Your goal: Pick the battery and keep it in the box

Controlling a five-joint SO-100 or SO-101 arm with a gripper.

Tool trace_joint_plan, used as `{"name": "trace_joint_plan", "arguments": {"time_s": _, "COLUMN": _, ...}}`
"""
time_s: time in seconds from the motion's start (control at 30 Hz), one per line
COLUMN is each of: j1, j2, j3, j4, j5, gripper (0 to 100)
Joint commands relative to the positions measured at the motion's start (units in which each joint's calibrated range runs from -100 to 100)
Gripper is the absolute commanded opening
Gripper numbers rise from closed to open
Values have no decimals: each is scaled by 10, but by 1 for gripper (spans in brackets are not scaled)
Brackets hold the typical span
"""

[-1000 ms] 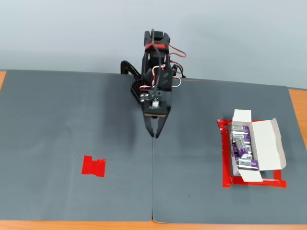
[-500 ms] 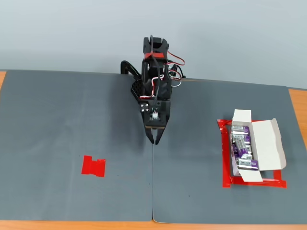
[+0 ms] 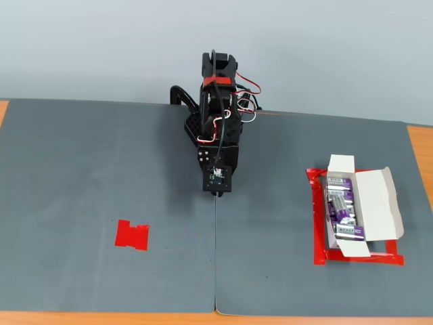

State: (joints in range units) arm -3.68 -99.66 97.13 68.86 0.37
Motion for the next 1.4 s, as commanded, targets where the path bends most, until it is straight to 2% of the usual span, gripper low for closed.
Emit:
{"name": "trace_joint_plan", "arguments": {"time_s": 0.0, "j1": -14, "j2": 0, "j3": -39, "j4": 49, "j5": -1, "gripper": 2}}
{"name": "trace_joint_plan", "arguments": {"time_s": 1.37, "j1": -14, "j2": 3, "j3": -43, "j4": 54, "j5": -2, "gripper": 2}}
